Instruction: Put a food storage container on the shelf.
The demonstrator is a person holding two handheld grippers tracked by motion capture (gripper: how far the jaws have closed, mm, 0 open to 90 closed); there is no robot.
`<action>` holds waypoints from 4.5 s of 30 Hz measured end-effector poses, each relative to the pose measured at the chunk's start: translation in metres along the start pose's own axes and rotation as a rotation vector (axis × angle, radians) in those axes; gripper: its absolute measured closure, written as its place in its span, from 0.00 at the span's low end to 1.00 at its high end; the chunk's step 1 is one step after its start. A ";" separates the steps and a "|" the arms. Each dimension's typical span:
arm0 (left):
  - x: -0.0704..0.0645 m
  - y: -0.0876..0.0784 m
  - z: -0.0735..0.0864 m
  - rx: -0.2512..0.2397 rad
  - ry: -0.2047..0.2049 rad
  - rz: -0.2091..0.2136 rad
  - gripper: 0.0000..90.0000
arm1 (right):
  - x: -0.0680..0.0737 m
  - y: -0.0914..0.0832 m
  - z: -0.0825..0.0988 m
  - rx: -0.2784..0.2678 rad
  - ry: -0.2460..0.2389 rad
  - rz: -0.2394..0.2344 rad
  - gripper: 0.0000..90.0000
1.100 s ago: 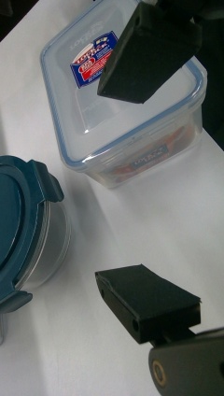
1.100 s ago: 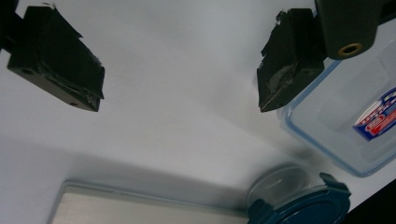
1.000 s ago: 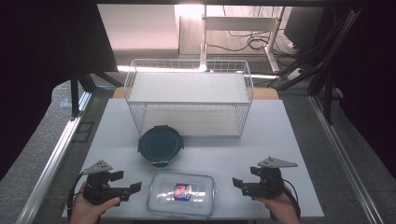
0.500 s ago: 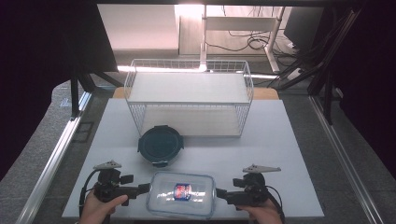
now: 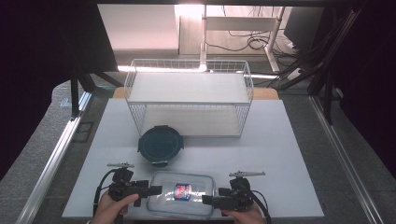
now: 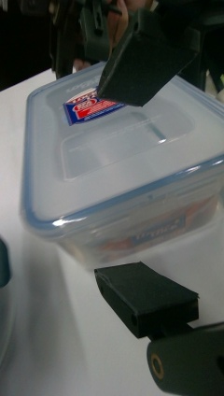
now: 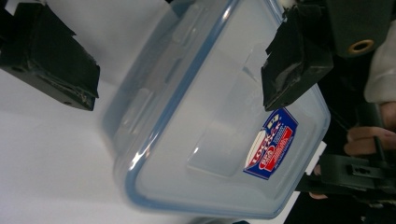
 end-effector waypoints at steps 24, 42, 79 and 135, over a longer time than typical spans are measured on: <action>0.005 0.000 0.012 0.031 -0.051 0.067 0.39 | -0.003 0.001 0.003 -0.022 0.134 -0.063 0.37; 0.000 -0.009 0.012 0.013 -0.054 0.061 0.47 | -0.001 -0.009 0.001 -0.108 0.154 -0.081 0.51; -0.029 -0.022 -0.028 -0.078 0.053 0.059 0.53 | 0.010 -0.040 -0.034 -0.193 -0.080 -0.032 0.51; -0.056 -0.086 -0.170 -0.237 0.173 0.074 0.55 | 0.050 -0.081 -0.197 -0.319 -0.282 -0.058 0.52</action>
Point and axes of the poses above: each handheld gripper's, and its own axes: y roughly forward along the jaws, z roughly out of its underside, x roughly to its left, the point moved 4 cm from there along y, roughly forward along the jaws, and after that the axes turned 3 degrees about -z, right-handed, at the moved point
